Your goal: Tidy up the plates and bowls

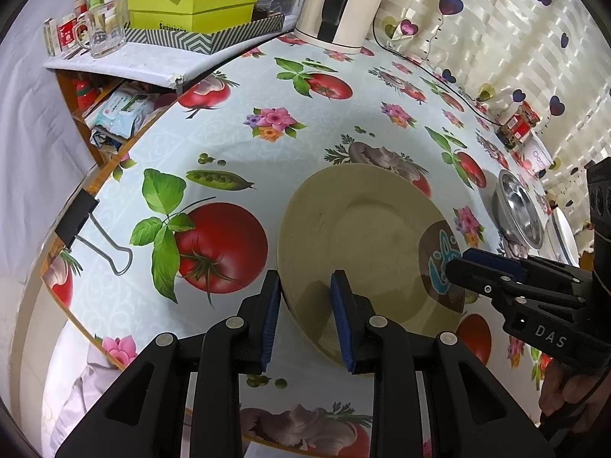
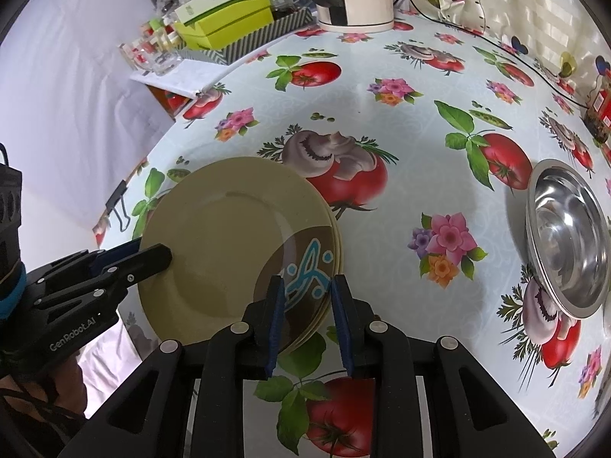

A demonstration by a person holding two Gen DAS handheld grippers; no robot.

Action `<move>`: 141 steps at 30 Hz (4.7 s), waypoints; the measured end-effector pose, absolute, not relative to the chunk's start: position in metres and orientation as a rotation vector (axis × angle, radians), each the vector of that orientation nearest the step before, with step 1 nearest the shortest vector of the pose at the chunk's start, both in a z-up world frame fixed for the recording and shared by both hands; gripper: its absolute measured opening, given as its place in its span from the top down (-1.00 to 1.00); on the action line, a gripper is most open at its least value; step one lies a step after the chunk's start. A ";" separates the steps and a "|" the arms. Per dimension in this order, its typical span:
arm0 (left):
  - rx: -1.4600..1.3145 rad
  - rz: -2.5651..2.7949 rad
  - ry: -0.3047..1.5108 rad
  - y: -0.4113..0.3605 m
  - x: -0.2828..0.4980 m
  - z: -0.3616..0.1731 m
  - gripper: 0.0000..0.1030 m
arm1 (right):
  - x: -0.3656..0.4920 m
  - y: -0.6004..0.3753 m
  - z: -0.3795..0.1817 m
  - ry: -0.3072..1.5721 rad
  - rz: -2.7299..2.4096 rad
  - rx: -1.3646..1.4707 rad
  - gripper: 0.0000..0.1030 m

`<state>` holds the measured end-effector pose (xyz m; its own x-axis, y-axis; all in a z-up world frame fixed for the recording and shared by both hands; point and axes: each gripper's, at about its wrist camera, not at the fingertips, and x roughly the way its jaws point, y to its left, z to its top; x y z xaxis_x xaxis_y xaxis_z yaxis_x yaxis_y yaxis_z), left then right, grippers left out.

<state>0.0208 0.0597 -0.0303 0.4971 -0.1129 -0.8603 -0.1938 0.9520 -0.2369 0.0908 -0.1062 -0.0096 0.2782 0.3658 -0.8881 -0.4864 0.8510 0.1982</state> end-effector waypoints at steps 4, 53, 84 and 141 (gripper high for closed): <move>-0.316 0.050 1.058 0.060 0.020 -0.031 0.46 | 0.089 -0.111 -0.008 1.148 0.572 -0.109 0.42; -0.126 -0.148 0.924 -0.026 0.009 0.027 0.45 | 0.020 -0.220 0.053 0.935 0.444 0.076 0.16; -0.130 -0.317 0.949 -0.099 0.090 0.030 0.46 | 0.099 -0.328 0.022 0.975 0.158 0.317 0.48; -0.224 -0.437 1.030 -0.103 0.100 -0.005 0.46 | 0.124 -0.340 -0.013 1.144 0.063 0.398 0.71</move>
